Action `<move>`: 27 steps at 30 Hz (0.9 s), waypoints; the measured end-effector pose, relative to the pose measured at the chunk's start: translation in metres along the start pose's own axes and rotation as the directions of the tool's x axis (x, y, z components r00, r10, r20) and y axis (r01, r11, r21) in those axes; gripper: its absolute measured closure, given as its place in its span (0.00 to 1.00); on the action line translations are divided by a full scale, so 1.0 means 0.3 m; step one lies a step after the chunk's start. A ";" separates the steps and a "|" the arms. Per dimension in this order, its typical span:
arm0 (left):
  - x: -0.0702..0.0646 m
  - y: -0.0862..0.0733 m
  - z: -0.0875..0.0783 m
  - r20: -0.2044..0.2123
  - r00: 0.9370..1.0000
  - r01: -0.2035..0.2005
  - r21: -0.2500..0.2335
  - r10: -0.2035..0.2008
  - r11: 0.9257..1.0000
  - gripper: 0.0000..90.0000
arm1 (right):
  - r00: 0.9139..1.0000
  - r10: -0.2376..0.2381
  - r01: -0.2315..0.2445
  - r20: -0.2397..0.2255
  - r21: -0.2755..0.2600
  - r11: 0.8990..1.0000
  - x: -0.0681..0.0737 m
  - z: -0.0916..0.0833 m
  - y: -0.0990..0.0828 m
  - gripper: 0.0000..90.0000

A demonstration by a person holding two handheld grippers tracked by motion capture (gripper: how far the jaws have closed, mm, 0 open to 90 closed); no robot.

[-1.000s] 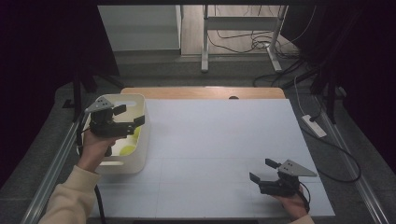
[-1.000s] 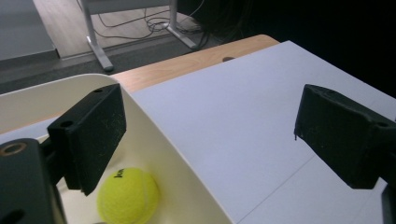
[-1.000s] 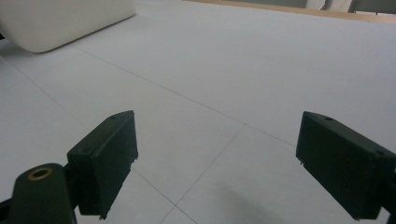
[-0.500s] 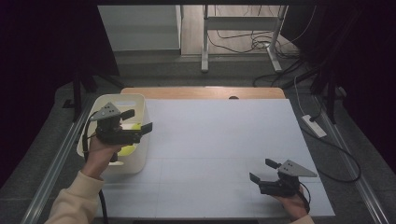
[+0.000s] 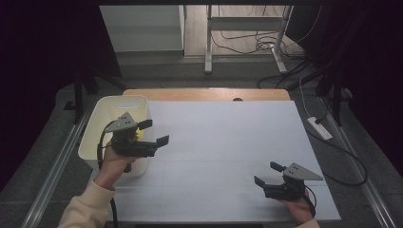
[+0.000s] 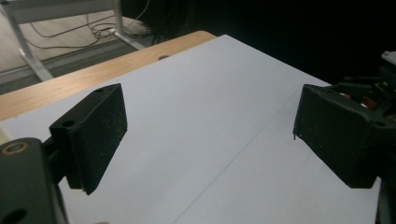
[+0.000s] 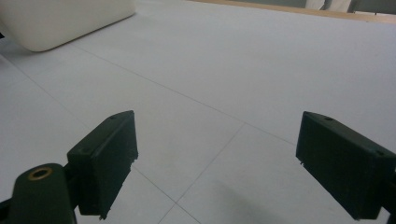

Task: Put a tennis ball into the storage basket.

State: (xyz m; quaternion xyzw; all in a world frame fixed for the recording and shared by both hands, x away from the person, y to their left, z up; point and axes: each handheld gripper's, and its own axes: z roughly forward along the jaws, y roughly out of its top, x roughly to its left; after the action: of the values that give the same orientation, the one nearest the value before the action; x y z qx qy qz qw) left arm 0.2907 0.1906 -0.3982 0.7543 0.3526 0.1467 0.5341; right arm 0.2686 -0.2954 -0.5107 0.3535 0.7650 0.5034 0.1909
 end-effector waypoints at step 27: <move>-0.204 -0.174 0.090 -0.002 0.983 -0.185 0.033 0.185 0.982 0.12 | 1.000 -0.001 0.001 0.002 -0.003 1.000 0.003 -0.005 0.000 0.14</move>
State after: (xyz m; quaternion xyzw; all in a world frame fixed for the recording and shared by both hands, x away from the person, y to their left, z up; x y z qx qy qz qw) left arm 0.2440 0.1389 -0.4465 0.7920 0.2844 0.1917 0.5051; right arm 0.2672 -0.2957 -0.5102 0.3532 0.7642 0.5042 0.1923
